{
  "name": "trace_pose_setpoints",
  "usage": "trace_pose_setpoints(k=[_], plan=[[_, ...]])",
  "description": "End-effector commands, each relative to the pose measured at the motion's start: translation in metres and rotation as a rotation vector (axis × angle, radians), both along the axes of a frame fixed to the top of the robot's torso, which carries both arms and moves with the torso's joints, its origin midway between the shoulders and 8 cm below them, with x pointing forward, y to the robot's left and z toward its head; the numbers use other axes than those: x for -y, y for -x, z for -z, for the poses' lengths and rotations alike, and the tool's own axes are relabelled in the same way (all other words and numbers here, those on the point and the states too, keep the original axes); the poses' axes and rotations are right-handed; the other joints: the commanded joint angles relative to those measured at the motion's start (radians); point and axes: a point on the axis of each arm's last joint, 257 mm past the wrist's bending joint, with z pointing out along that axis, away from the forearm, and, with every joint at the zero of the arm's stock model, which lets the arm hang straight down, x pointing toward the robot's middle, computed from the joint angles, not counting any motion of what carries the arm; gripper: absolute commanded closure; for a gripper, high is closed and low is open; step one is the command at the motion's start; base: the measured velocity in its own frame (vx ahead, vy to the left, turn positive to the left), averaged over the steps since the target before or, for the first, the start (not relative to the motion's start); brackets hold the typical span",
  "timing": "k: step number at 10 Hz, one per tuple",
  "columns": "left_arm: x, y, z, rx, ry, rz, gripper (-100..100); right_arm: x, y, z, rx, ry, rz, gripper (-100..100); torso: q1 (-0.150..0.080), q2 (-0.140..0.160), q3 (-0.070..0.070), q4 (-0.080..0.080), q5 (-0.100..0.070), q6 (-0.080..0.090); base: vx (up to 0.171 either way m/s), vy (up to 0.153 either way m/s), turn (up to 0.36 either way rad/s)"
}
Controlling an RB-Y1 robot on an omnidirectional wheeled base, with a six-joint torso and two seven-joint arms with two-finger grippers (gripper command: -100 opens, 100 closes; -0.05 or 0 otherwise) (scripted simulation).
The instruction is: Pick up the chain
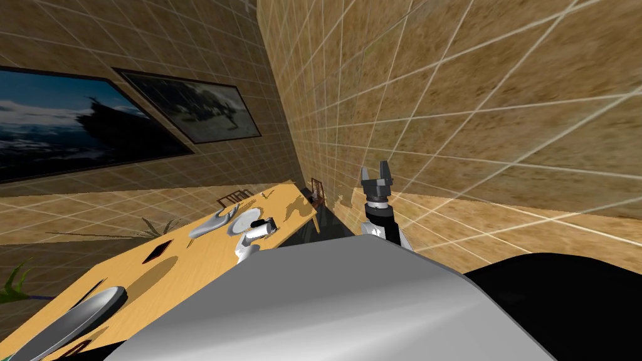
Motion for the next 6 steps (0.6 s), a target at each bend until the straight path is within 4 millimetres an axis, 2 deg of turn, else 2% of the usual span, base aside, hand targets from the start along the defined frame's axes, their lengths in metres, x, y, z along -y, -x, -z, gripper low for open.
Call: trace_pose_setpoints(k=[1,6], plan=[[-0.004,0.007,0.006,-0.038,0.019,-0.015,-100,0.0,0.0,0.0,0.0,0.0,0.0,0,0.0,0.0,0.0,0.0,0.0,0.0,-0.018,0.041,-0.109],[-0.015,0.033,0.033,-0.182,0.103,-0.089,-100,0.0,0.0,0.0,0.0,0.0,0.0,0,0.0,0.0,0.0,0.0,0.0,-0.001,-0.024,0.045,-0.123]])
